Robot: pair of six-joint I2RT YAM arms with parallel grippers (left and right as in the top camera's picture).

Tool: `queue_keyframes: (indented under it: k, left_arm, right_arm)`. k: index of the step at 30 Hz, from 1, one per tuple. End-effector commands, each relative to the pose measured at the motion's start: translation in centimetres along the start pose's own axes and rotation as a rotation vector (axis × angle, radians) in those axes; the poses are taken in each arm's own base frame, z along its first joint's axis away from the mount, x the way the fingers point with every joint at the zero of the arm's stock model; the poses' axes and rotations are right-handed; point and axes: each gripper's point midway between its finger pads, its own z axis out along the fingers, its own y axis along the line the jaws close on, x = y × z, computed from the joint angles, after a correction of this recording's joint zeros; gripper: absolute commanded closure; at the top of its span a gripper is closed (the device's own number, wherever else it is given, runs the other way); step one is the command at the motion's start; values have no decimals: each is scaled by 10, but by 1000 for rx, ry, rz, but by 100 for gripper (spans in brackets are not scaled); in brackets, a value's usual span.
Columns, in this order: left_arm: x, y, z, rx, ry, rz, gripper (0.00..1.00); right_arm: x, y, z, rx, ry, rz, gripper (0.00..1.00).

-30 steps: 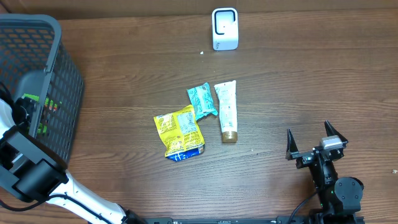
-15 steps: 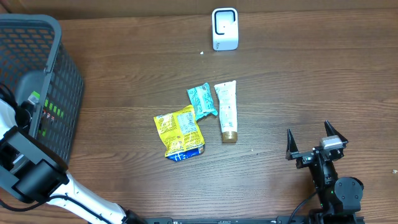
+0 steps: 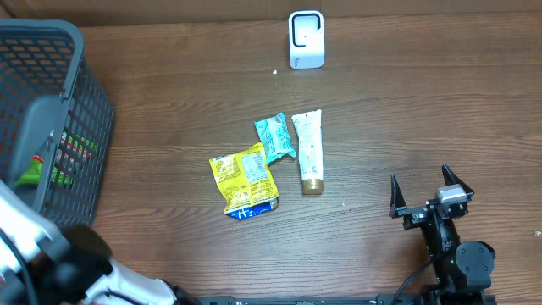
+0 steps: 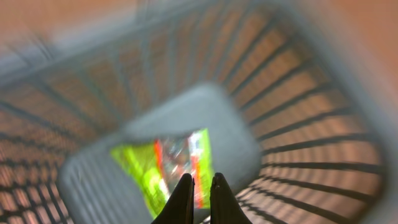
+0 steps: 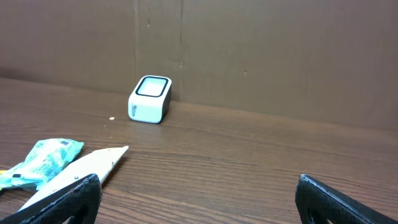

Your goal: Scan the item barcode

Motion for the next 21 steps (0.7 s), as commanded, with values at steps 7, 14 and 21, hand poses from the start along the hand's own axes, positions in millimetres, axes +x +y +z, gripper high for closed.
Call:
queue_keyframes:
  k: [7,14,21]
  left_arm:
    - [-5,-13,-62,4,-96,4,23]
    - [28,-4,30,-59,120,-11,0]
    - [82,10,124,-146,362,-75,0]
  right_arm:
    - [1,2,0,-10,-6,2,0]
    - [1,2,0,-10,-6,2,0]
    - [1,2,0,-10,-6,2,0]
